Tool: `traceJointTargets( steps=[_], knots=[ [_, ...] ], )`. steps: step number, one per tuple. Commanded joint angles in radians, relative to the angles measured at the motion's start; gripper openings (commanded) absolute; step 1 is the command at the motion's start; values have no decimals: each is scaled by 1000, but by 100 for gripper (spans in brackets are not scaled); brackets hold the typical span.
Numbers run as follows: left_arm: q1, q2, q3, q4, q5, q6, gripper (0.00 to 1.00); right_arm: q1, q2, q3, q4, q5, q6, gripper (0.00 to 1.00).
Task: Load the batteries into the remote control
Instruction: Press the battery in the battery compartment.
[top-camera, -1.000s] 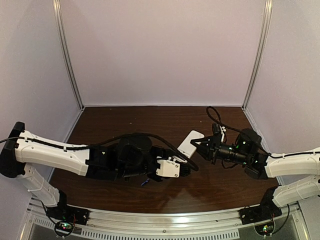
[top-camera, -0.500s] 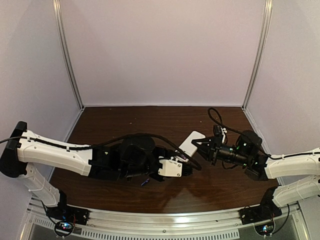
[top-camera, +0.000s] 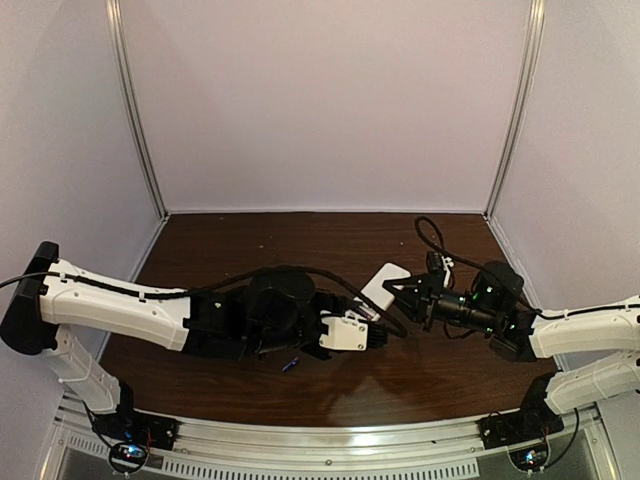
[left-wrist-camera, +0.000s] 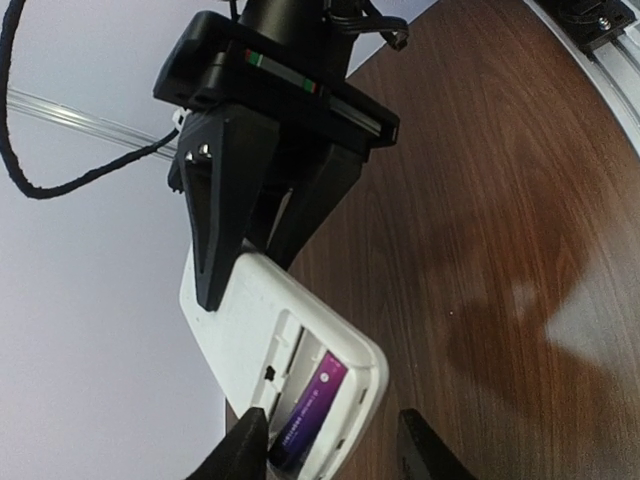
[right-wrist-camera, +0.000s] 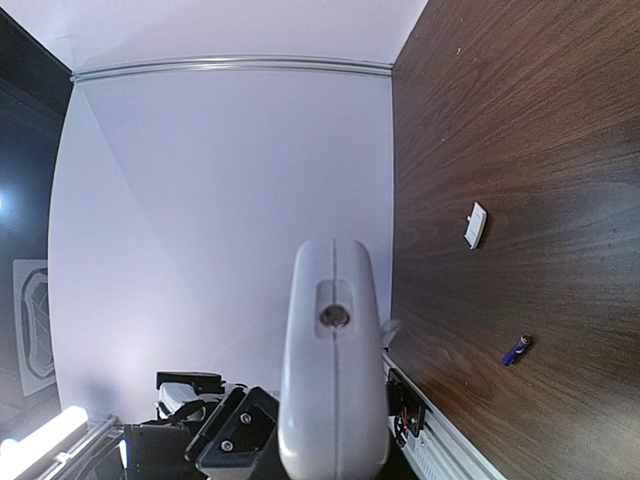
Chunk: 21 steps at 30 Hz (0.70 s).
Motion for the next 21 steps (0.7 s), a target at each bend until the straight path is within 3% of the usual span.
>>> traceJointTargets(
  steps=[1,21],
  knots=[
    [19,24,28,-13,-30,15,44,11,-15,-2,12,7,12,0],
    [22,55,61,-150,21,6,20,12,-15,-2,70,5,38,0]
  ],
)
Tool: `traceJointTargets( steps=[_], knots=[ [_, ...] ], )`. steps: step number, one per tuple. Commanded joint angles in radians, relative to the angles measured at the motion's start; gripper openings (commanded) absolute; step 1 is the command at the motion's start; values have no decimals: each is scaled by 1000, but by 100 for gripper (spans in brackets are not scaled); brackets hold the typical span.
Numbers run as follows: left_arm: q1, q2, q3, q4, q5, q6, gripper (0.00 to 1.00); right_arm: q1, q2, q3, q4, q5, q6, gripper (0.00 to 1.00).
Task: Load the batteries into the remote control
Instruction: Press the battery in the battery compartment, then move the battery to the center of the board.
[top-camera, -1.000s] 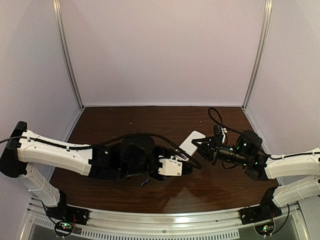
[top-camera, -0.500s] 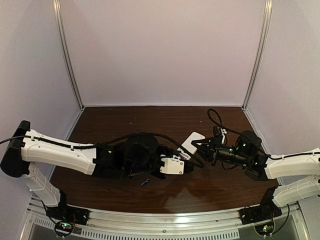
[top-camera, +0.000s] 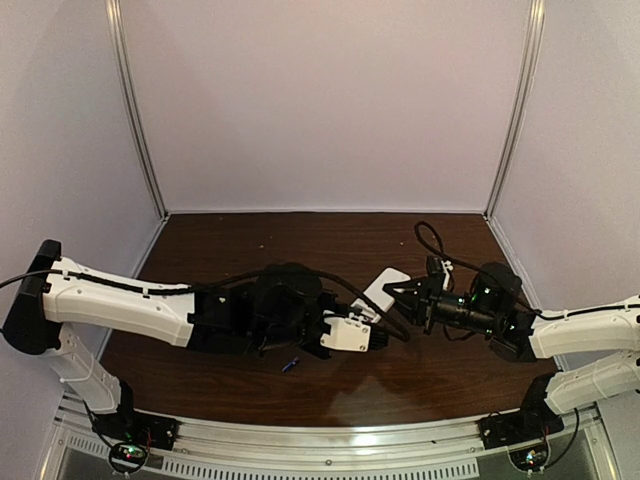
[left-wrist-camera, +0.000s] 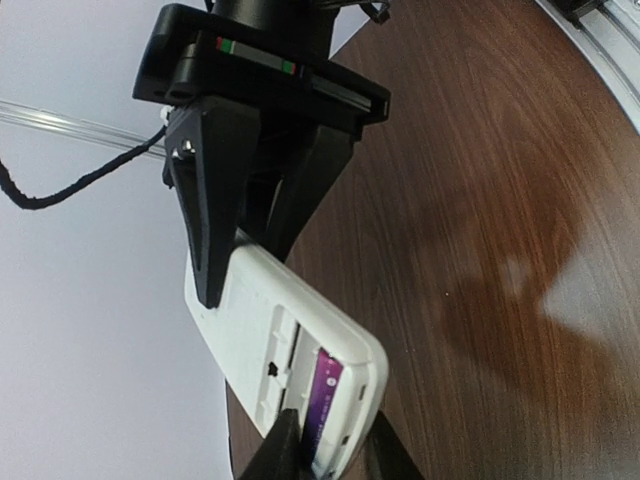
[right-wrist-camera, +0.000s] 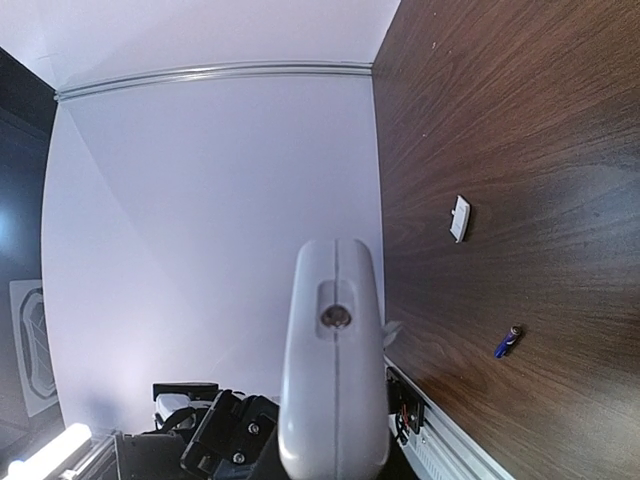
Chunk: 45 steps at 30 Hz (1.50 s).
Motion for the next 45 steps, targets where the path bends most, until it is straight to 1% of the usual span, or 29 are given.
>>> traceJointTargets(
  steps=[1,5,7,9,13,15,19,22,25,29,31,33,34,35,41,45],
  knots=[
    [11,31,25,-92,35,-27,18,9,-15,3,101,-8,3,0],
    [10,29,36,-137,76,-30,10,9,-15,9,104,-13,-16,0],
    [10,27,41,-146,95,-36,11,9,-15,15,88,-19,-39,0],
    [10,20,44,-138,98,-51,19,8,-16,20,68,-22,-68,0],
    [14,-20,57,-117,109,-108,42,6,-23,15,4,-8,-148,0],
    [21,-55,58,-102,118,-156,50,-3,-25,11,-34,-1,-199,0],
    [46,-139,45,-104,127,-293,61,-42,-34,-12,-63,-6,-291,0],
    [89,-203,24,-150,139,-439,65,-77,-56,-30,-80,-18,-361,0],
    [157,-250,-12,-220,197,-604,65,-107,-73,-26,-111,-54,-432,0],
    [253,-258,-54,-330,267,-828,61,-132,-85,-5,-143,-124,-517,0],
    [271,-256,-79,-368,286,-899,59,-134,-88,12,-179,-144,-562,0],
    [273,-249,-104,-386,287,-948,58,-136,-88,18,-192,-163,-588,0],
    [274,-243,-118,-397,333,-959,58,-137,-86,22,-197,-170,-599,0],
    [273,-234,-123,-409,346,-967,56,-137,-84,23,-198,-180,-610,0],
    [273,-143,-111,-508,356,-1011,47,-137,-67,32,-234,-185,-631,0],
    [271,-75,-97,-571,351,-1036,44,-139,-80,34,-266,-171,-637,0]
  ],
)
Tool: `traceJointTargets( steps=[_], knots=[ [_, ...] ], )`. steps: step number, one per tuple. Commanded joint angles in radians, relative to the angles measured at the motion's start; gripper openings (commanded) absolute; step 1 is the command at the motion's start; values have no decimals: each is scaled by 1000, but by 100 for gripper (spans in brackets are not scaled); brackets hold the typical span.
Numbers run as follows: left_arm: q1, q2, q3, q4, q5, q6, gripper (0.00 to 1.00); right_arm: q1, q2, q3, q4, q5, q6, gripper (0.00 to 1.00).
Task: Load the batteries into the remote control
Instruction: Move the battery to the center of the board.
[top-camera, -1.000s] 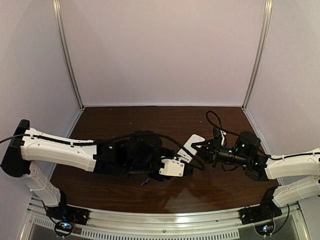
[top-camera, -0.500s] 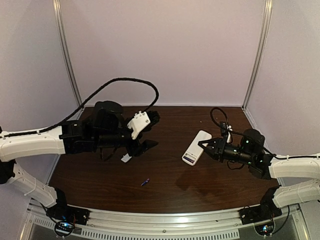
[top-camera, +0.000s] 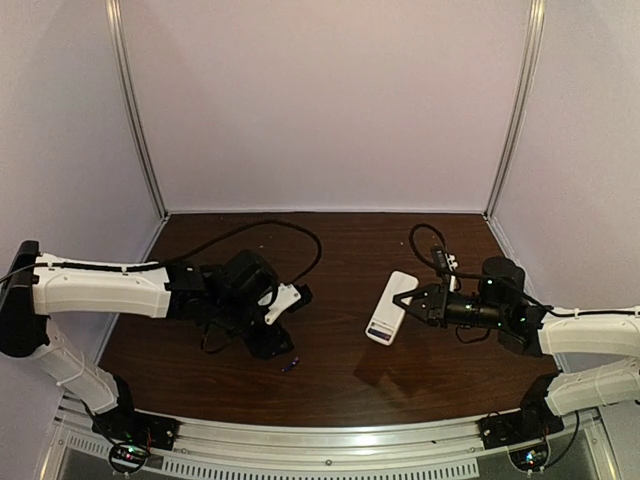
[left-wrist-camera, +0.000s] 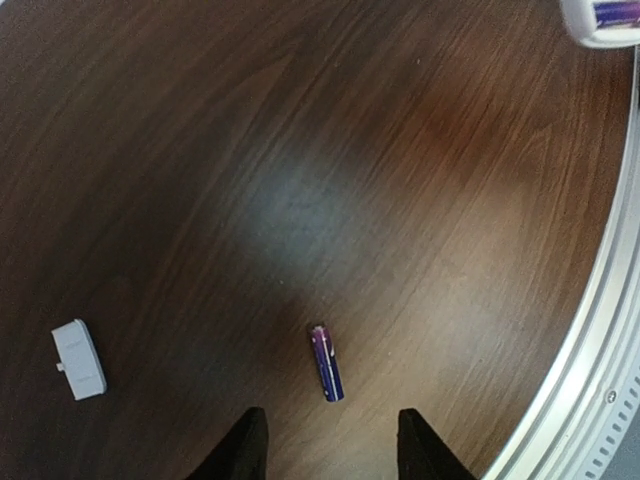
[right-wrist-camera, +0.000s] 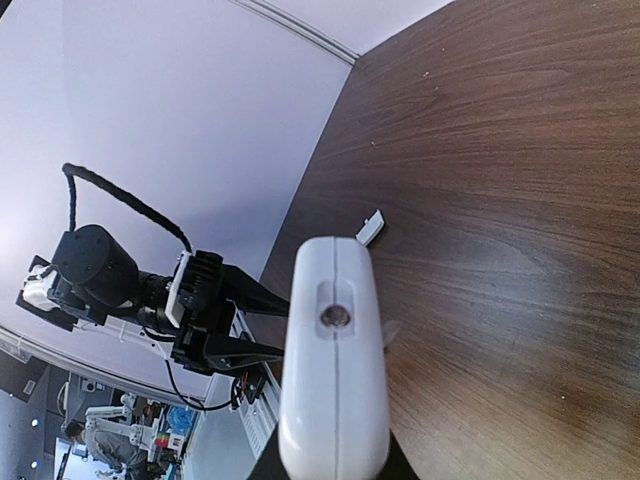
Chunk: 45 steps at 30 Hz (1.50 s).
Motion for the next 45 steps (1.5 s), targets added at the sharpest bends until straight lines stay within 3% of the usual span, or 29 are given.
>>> traceJointTargets(
  steps=[1,7,11,21,45],
  knots=[
    [-3,67,21,-93,23,-59,43,-8,-17,26,-39,-1,-33,0],
    [-4,105,13,-121,16,-76,41,-18,-35,16,-53,0,-38,0],
    [-4,166,45,-173,-53,-90,34,-26,-47,8,-53,-3,-36,0],
    [-2,260,93,-184,-150,-86,28,-43,-72,2,-63,-11,-29,0],
    [-19,344,102,-97,15,-36,29,-81,-102,-24,-61,-26,-6,0]
  ],
)
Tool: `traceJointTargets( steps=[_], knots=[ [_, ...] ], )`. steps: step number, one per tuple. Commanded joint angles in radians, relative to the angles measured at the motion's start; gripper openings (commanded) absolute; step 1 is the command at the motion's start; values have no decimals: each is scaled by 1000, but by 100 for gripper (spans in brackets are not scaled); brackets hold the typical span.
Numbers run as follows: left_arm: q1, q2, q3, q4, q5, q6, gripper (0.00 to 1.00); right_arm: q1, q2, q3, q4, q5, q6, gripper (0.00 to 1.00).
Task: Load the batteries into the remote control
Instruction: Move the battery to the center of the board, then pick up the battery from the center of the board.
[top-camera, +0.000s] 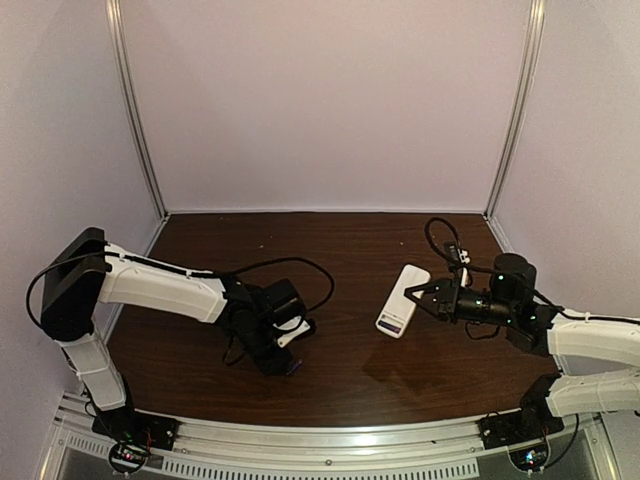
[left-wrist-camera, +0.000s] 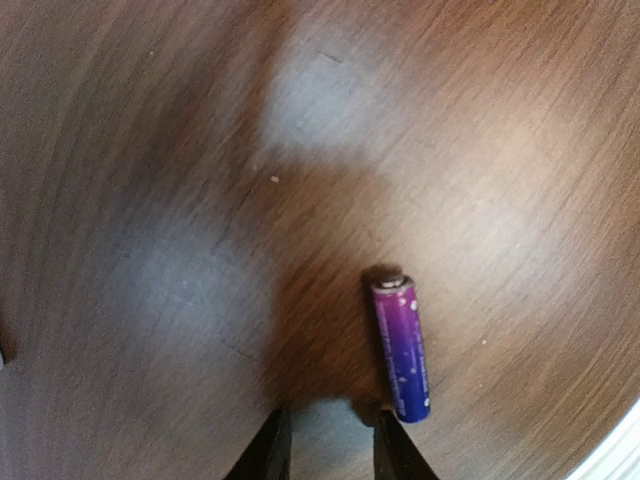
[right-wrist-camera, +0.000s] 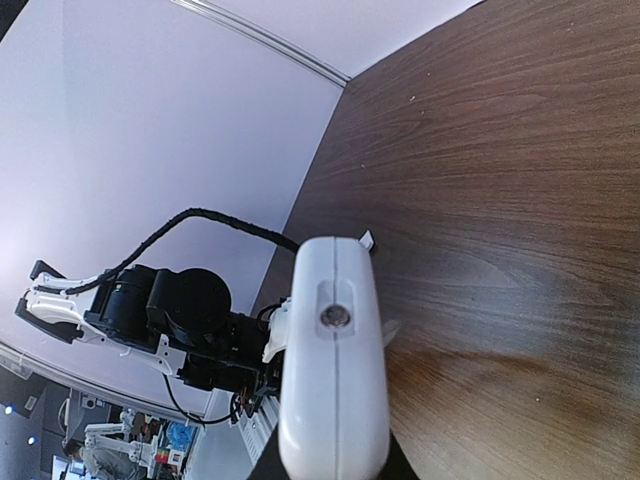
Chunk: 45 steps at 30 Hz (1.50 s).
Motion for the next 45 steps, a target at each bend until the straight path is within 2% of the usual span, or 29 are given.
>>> traceJointTargets(
  steps=[1,6,9,16,19,32,39,45],
  knots=[
    [-15,33,28,45,49,16,29,-9,-17,-19,17,-8,4,0],
    [-27,58,51,63,74,12,29,-12,-19,-24,24,-11,10,0],
    [-28,44,63,62,62,10,35,-14,-25,-26,21,-12,10,0],
    [-54,-48,91,125,106,-8,61,-20,-32,-35,22,-13,12,0],
    [-83,-13,129,123,77,-22,67,-23,-41,-39,19,-9,14,0],
    [-147,177,236,72,-69,-63,65,-59,-90,-45,-22,-18,13,0],
    [-146,177,229,17,-150,-130,56,-74,-94,-49,-24,-22,14,0],
    [-107,151,170,14,-146,-184,53,-81,-96,-50,-21,-30,15,0]
  ],
)
